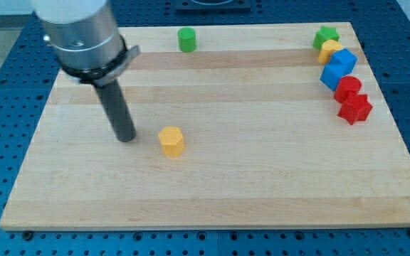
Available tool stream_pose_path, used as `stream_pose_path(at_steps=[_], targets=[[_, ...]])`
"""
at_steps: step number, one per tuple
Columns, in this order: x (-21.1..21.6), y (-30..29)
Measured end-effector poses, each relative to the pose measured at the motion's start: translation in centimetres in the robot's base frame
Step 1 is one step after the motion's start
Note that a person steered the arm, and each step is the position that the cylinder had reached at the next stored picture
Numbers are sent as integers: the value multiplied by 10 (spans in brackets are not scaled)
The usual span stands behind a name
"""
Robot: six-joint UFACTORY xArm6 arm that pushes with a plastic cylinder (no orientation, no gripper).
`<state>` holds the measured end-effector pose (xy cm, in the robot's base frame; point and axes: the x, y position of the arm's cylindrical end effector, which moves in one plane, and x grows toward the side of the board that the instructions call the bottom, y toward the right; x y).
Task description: Move yellow hexagon towards bottom right
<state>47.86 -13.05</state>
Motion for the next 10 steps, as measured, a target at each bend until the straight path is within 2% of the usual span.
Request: stream_pose_path(at_steps=[1,2,5,6,8,9,10], targets=[[0,48],[0,66],[19,57],[27,74],[27,175],[27,157],[22,91]])
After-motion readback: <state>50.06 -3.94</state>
